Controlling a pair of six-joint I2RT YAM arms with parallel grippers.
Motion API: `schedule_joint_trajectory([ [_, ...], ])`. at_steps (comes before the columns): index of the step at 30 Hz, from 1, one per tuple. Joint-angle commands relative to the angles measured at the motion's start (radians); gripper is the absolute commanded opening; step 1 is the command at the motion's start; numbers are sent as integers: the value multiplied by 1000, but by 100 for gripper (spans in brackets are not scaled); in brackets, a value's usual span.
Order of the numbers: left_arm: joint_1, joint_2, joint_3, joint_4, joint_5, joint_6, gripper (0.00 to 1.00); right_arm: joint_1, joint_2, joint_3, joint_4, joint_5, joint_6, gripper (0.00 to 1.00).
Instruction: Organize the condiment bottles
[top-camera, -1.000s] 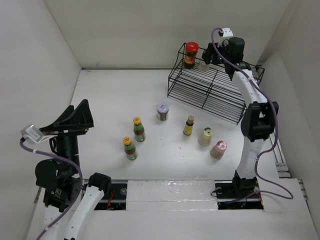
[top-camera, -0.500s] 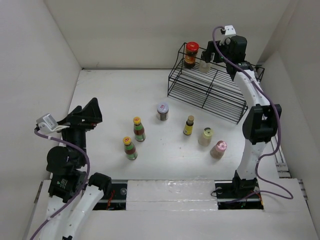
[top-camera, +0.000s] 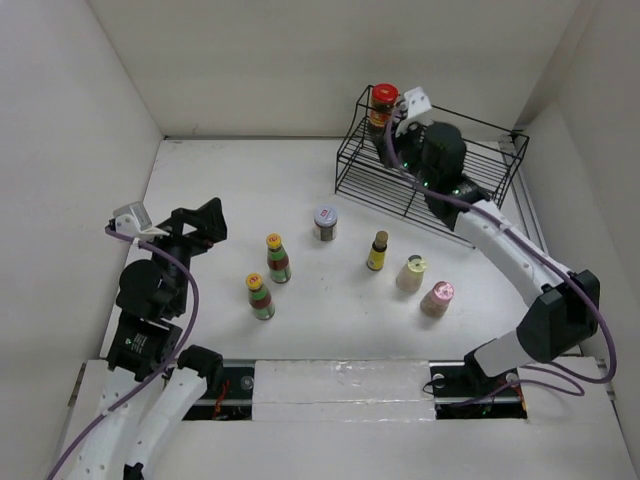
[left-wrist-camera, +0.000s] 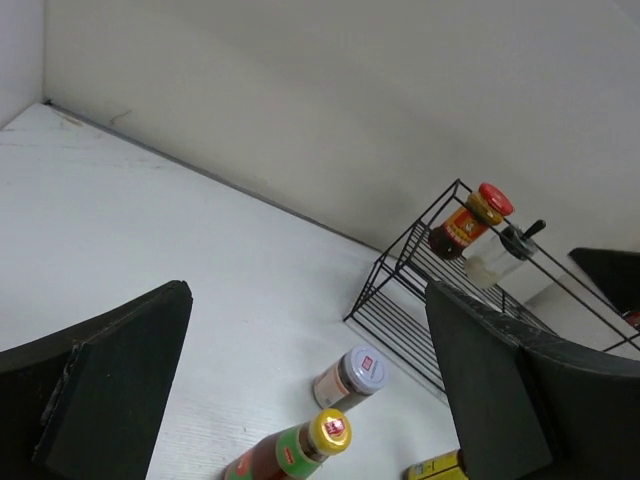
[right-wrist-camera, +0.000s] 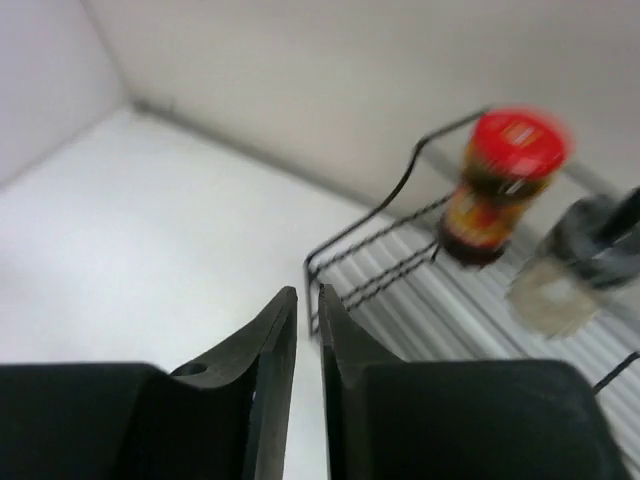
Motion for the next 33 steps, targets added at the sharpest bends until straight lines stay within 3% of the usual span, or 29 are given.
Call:
schedule_joint_trajectory([
  [1, -5, 13, -10, 37, 47, 28, 97, 81, -10, -157, 64, 89, 49, 22],
  [2, -5, -1, -25, 37, 47, 28, 89, 118, -32, -191, 45, 144, 49, 35],
  [3, -5, -10, -25, 37, 47, 28, 82, 130, -56, -258, 28, 153, 49, 58],
  [6, -5, -21, -25, 46, 47, 37, 59, 170, -168, -370, -52, 144, 58, 83],
  [7, -5, -21, -25, 46, 47, 37, 55, 181, -211, -386, -89, 163, 69, 83],
  [12, -5, -21, -25, 56, 47, 37, 51, 221, -303, -481, -296, 216, 125, 83],
  [17, -5, -11, -25, 56, 69, 37, 53, 221, -325, -540, -273, 239, 136, 79],
  [23, -5, -1, -25, 56, 78, 28, 55, 221, -213, -517, -262, 174, 124, 71],
  [26, -5, -1, -25, 56, 78, 28, 56, 221, -184, -517, -238, 174, 124, 60],
  [33, -5, -1, -25, 56, 87, 28, 57, 224, -173, -507, -195, 190, 133, 24],
])
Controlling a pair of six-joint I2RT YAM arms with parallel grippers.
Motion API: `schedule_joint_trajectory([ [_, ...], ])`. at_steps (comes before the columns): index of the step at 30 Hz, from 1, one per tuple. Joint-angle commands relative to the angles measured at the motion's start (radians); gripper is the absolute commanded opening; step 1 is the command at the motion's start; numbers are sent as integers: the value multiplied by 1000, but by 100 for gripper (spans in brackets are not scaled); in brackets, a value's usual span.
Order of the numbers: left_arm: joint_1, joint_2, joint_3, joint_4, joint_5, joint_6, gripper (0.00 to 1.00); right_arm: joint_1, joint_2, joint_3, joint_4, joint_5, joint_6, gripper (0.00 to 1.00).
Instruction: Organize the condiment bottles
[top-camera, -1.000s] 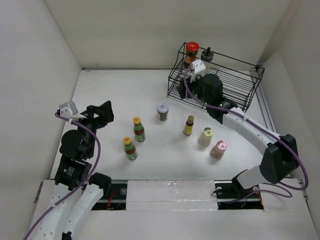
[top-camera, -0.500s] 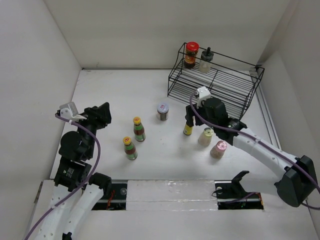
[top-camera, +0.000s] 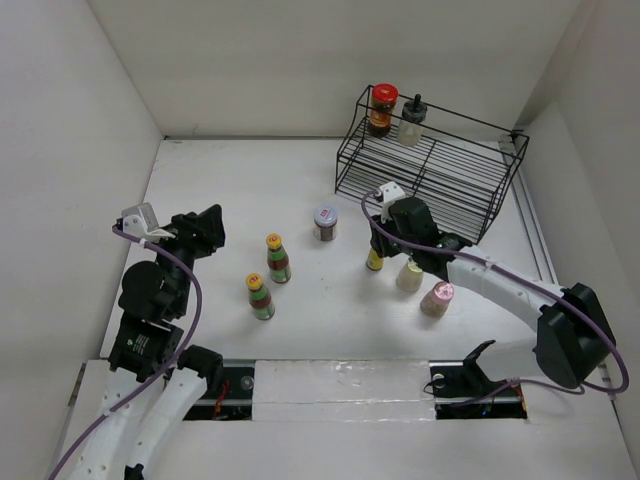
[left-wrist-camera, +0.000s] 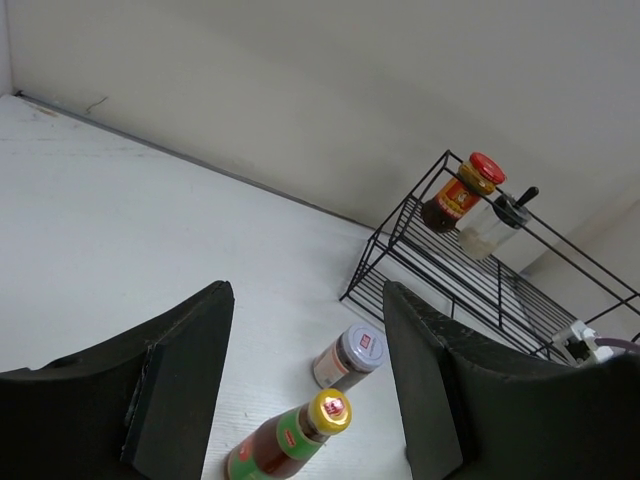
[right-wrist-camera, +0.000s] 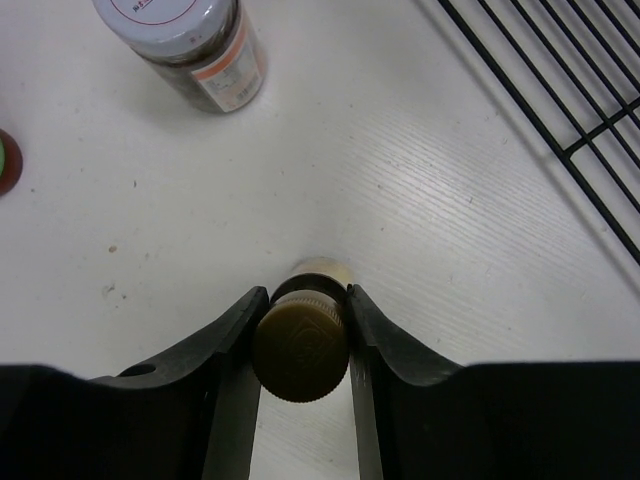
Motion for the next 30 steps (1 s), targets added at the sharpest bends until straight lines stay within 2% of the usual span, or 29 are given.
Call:
schedule_joint_trajectory([
  [1, -5, 6, 2, 55, 16, 5, 57, 9, -23, 46, 65, 16, 12, 22],
  [7, -5, 6, 2, 64, 16, 5, 57, 20, -112, 258, 103, 82, -75, 21],
  [8, -5, 6, 2, 64, 16, 5, 57, -12, -112, 287, 124, 82, -87, 21],
  [12, -5, -14, 2, 64, 25, 5, 57, -116, -58, 511, 129, 49, -129, 18],
  [14, -5, -14, 2, 64, 25, 5, 57, -164, -22, 568, 129, 33, -144, 18],
  [19, -5, -27, 2, 64, 25, 5, 58, -334, 83, 805, 39, -34, -163, 18],
  [25, -5, -27, 2, 64, 25, 5, 58, -484, 245, 993, -56, -120, -163, 18],
  [30, -5, -27, 2, 64, 25, 5, 58, -549, 354, 1096, -75, -158, -172, 18],
])
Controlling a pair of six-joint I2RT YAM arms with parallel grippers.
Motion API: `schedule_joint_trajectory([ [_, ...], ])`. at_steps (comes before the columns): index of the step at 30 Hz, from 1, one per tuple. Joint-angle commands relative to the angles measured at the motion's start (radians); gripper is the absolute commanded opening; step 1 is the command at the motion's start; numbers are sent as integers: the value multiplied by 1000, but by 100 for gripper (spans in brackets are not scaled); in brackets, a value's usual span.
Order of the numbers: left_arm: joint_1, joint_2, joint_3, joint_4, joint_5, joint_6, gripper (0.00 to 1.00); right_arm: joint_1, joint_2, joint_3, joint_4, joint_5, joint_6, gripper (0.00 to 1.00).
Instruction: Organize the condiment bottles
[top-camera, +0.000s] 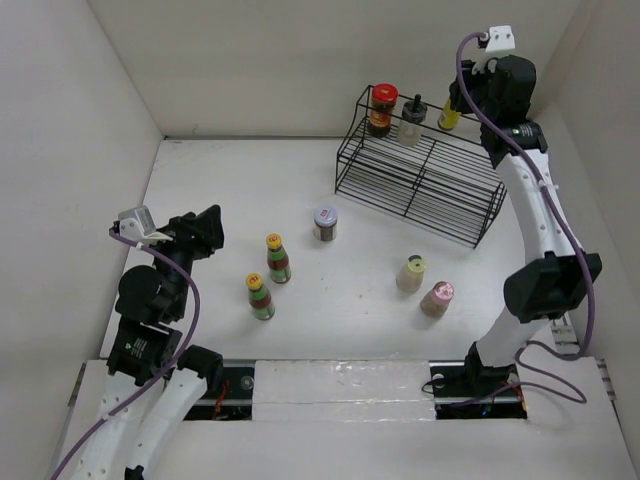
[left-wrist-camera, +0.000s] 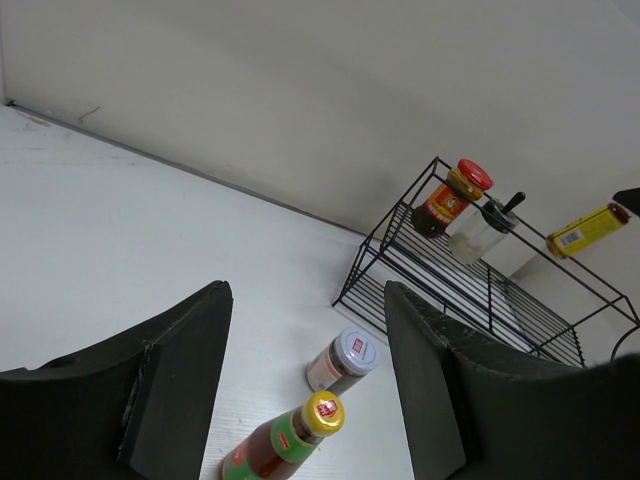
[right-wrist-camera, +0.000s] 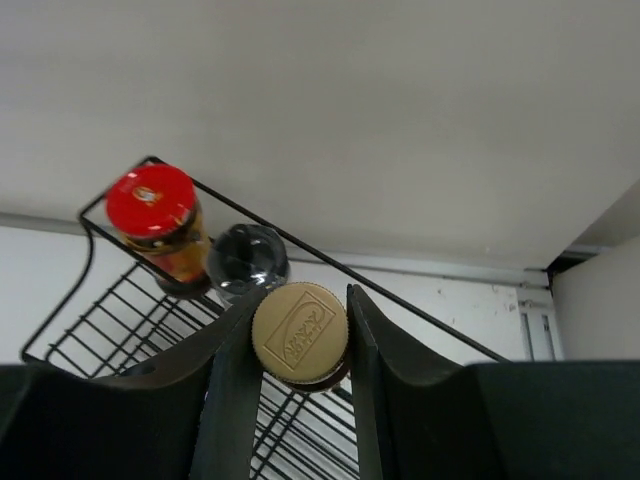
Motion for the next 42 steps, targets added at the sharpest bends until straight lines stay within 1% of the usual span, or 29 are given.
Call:
schedule_joint_trajectory([
  [1, -5, -6, 3, 56, 13, 5, 58, -27, 27, 109, 23, -59, -14, 18],
  [3, -5, 3, 3, 56, 13, 5, 58, -52, 48, 109, 23, -82, -14, 18],
  [10, -5, 14, 3, 56, 22, 5, 59, -70, 67, 118, 70, -104, -14, 18],
  [14, -5, 23, 3, 56, 22, 5, 59, -70, 103, 127, 84, -104, -14, 16],
  [16, -5, 23, 3, 56, 22, 5, 59, -70, 123, 141, 75, -140, -14, 16],
  [20, -5, 23, 3, 56, 22, 5, 59, -70, 133, 66, 96, -131, -4, 16],
  [25, -5, 14, 3, 56, 22, 5, 59, -70, 168, 34, 96, -142, -4, 16],
  [33, -5, 14, 3, 56, 31, 5, 59, -70, 228, 25, 96, -151, 17, 16],
  [35, -5, 14, 3, 56, 31, 5, 61, -70, 237, 25, 82, -151, 17, 18],
  [38, -5, 14, 3, 56, 31, 5, 62, -70, 266, 55, 50, -160, 26, 22],
  [40, -5, 14, 3, 56, 31, 5, 63, -70, 275, 55, 38, -160, 26, 29],
  [41, -5, 14, 3, 56, 31, 5, 63, -70, 275, 55, 38, -160, 26, 41],
  [42, -5, 14, 3, 56, 31, 5, 65, -70, 255, 42, 48, -160, 26, 48],
])
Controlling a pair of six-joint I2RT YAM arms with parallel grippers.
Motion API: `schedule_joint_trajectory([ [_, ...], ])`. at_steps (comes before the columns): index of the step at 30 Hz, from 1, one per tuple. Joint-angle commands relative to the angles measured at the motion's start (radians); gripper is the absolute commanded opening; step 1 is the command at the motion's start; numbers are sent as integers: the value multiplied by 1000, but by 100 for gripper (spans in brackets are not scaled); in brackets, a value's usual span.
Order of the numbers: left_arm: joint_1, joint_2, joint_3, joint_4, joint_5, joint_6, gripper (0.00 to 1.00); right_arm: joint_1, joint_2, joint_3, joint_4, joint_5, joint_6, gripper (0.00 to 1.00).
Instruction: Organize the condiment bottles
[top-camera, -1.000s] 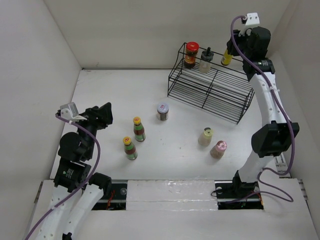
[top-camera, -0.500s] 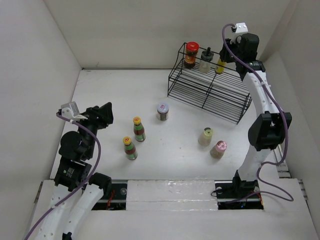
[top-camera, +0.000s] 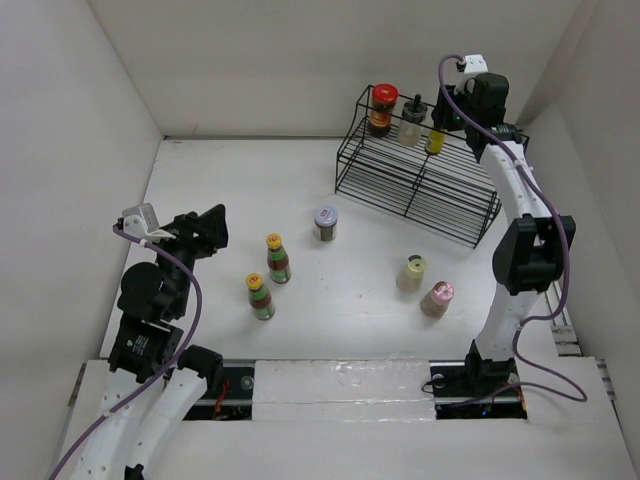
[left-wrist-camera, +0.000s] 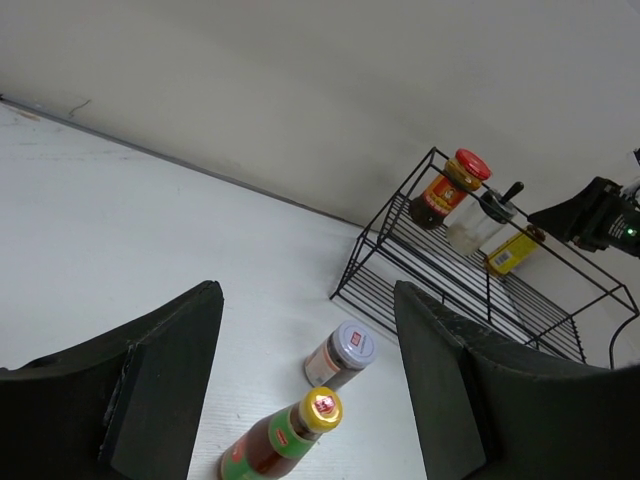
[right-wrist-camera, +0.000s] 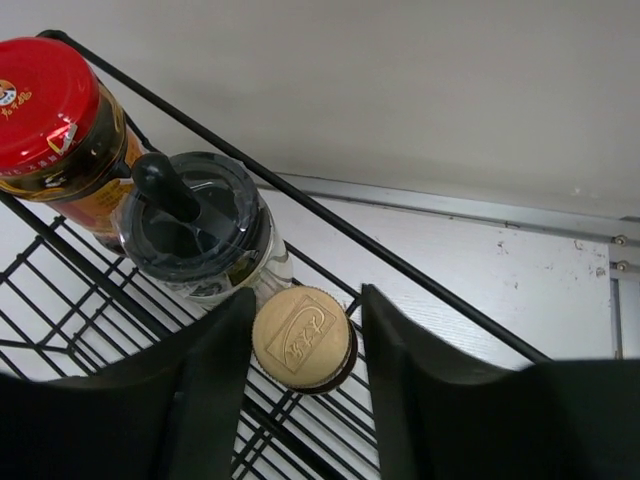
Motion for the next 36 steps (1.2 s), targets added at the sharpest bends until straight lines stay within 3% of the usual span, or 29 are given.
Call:
schedule_joint_trajectory([
  [1, -5, -2, 3, 54, 10, 5, 65, -8, -19, 28, 37, -9, 19, 54],
  [3, -5, -2, 3, 54, 10, 5, 66, -8, -56, 19, 37, 0, 19, 66],
  [6, -5, -2, 3, 54, 10, 5, 69, 1, -117, -20, 71, 27, 19, 75],
  [11, -5, -11, 3, 54, 10, 5, 69, 67, -324, -165, 184, 37, -9, 75],
  [12, -5, -11, 3, 54, 1, 5, 69, 90, -358, -208, 212, 21, -9, 72],
  [16, -5, -11, 3, 54, -8, 5, 69, 284, -470, -462, 382, -118, -7, 10],
  [19, -5, -11, 3, 54, -18, 5, 63, 430, -464, -636, 525, -214, 20, 1],
  [21, -5, -11, 3, 54, -7, 5, 55, 495, -426, -681, 534, -270, -13, 14],
  [22, -5, -11, 3, 54, -7, 5, 51, 524, -426, -696, 534, -288, -30, 27],
  [23, -5, -11, 3, 54, -7, 5, 48, 580, -426, -711, 534, -313, -49, 51],
  [27, -5, -11, 3, 54, -7, 5, 48, 671, -435, -782, 523, -357, -112, 77],
  [30, -5, -11, 3, 54, -7, 5, 50, 702, -403, -770, 482, -371, -133, 82],
  [36, -5, -2, 3, 54, 2, 5, 54, 783, -294, -693, 482, -381, -164, 84],
])
